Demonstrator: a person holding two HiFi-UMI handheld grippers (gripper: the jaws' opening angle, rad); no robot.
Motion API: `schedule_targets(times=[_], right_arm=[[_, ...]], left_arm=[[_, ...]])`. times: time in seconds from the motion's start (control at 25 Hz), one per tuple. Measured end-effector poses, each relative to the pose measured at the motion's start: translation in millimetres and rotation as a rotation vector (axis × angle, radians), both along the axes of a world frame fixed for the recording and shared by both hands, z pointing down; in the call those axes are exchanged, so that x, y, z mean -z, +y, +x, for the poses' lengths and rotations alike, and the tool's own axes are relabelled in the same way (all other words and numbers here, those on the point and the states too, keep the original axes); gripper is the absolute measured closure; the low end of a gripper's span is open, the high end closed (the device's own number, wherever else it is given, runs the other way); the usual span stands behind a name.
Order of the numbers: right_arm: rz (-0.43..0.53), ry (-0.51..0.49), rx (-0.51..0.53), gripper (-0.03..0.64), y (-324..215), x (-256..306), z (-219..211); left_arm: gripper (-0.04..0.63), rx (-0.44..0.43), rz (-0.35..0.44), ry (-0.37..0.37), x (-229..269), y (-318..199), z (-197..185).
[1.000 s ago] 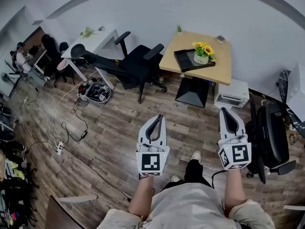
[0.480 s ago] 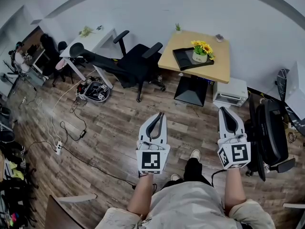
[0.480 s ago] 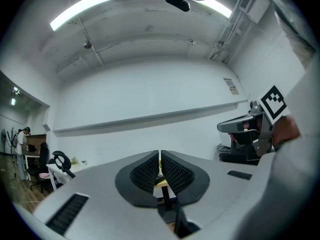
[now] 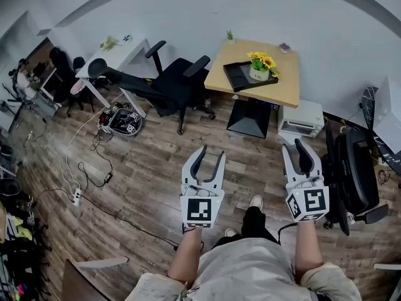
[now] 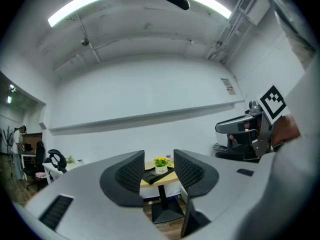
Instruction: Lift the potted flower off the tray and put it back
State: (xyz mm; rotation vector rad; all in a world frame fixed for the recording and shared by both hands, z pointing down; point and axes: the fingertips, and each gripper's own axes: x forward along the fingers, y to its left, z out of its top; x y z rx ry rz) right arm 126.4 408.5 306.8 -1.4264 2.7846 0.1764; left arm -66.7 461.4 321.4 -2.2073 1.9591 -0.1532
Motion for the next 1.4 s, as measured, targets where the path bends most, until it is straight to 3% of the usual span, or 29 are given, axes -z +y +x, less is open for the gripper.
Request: schedule_targets(times=[0.2,0.84,1.4], right_arm=[[0.0,-0.012,-0.002,0.402,-1.1,-1.8,0.6],[-0.053,-0.002,-0.002,0.402,-22.3,-21.4,2.8],[-0.115,0.014,0.001,0.402,-82.2,-42.8,2.5]], left_arm=[[0.387,-0.009,-0.01,0.05,-3.4,-1.0,-1.3],[0.387,-0.042,-0.06,0.054,-23.2,-26.9,6.7],[0.387,-0.055,-0.145,0.068,-48.7,-83.8,10.8]])
